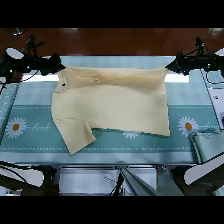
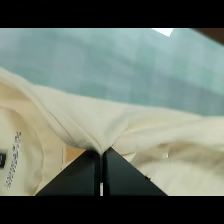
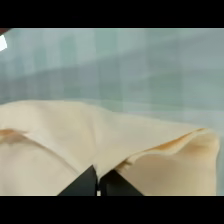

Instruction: Fold the shirts.

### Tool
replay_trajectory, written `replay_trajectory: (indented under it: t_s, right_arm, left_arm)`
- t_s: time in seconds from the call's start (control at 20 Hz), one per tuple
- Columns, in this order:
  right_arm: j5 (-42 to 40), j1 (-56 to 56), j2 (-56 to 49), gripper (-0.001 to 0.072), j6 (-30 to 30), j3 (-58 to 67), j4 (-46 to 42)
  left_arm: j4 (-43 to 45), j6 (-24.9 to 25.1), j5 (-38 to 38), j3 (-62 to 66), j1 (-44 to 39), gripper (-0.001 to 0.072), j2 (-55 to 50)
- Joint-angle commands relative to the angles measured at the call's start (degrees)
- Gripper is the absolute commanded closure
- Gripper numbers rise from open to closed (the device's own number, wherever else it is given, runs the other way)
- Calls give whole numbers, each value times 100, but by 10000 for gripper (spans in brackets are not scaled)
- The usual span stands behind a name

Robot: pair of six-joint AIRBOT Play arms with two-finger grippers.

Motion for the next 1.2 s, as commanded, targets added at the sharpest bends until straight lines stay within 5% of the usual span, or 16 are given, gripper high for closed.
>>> replay_trajectory:
  t_s: [0.0,0.25,0.65,0.7,0.75,0.8,1.0,1.15]
  right_arm:
    - [935,4,46,692,4,37,-625]
    - [1351,138,44,692,254,-389,-1720]
    - [743,313,26,692,365,-787,-1858]
    - [654,308,28,595,573,-787,-1860]
    - [680,282,37,259,778,-780,-1858]
    - [826,236,81,90,713,-780,-1825]
    - [1320,-195,791,90,503,-881,-1860]
    - [509,-575,2146,90,238,-2031,-1897]
  left_arm:
    - [656,560,-2041,120,166,684,-83]
    - [1322,560,-2319,-398,164,684,-341]
    - [1320,544,-1867,-428,177,681,-444]
    - [1325,535,-1910,-415,190,588,-437]
    - [1322,520,-2083,-365,225,296,-431]
    - [1357,450,-2376,-264,267,10,-426]
    - [1381,450,-3521,-262,623,2,-46]
    - [1390,485,-3088,-1388,988,2,940]
